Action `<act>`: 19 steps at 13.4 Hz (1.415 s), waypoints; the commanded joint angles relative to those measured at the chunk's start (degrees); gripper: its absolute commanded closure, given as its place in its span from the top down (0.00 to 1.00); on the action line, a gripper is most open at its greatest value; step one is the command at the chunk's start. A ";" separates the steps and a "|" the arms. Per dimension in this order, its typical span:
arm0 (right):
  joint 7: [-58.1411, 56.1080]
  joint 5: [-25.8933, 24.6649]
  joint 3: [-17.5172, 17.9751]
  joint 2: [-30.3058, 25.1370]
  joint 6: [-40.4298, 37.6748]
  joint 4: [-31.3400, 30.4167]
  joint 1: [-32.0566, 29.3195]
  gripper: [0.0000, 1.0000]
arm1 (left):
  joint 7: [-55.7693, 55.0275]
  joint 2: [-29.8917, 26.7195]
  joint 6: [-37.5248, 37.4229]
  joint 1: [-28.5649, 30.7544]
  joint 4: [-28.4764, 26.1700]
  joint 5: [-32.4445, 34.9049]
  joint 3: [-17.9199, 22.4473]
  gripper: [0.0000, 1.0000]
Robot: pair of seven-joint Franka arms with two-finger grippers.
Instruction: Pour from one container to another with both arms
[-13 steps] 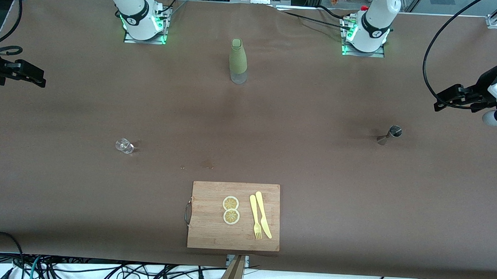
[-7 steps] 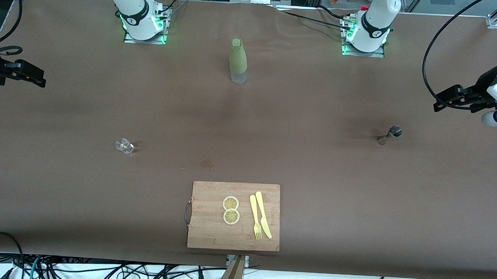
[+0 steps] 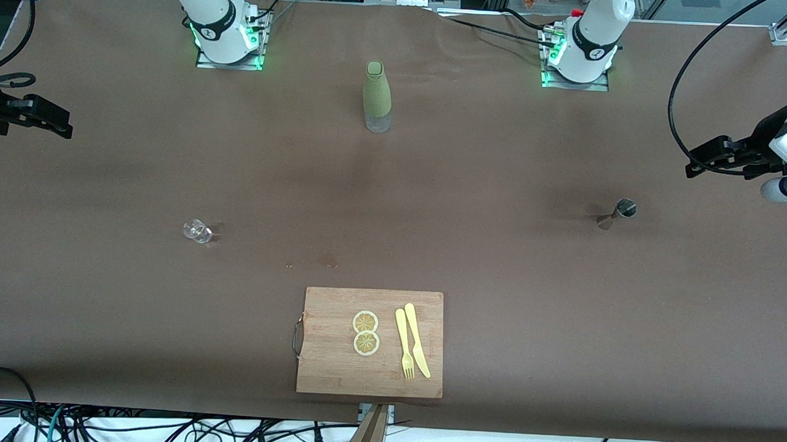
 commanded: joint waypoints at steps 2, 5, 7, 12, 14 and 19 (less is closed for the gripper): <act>-0.83 -0.40 0.04 0.23 -0.01 0.73 -0.29 1.00 | 1.22 -0.32 -0.18 -0.02 -0.24 0.93 -0.01 1.00; -0.83 -0.40 0.04 0.31 -0.01 0.73 -0.29 1.00 | 1.14 -0.32 -0.18 -0.02 -0.24 0.50 -0.01 1.00; -0.83 -0.40 0.04 0.31 -0.01 0.73 -0.29 1.00 | 1.14 -0.32 -0.18 -0.02 -0.24 0.49 -0.01 1.00; -0.83 -0.40 0.04 0.23 -0.01 0.73 -0.29 1.00 | 1.14 -0.32 -0.27 -0.02 -0.24 0.49 -0.01 1.00; -0.83 -0.40 0.04 0.31 -0.01 0.73 -0.29 1.00 | 1.14 -0.32 -0.27 -0.02 -0.24 0.49 -0.01 1.00; -0.91 -0.40 0.04 0.32 -0.01 0.73 -0.38 1.00 | 4.27 -0.32 -0.27 0.77 -0.24 0.58 0.60 1.00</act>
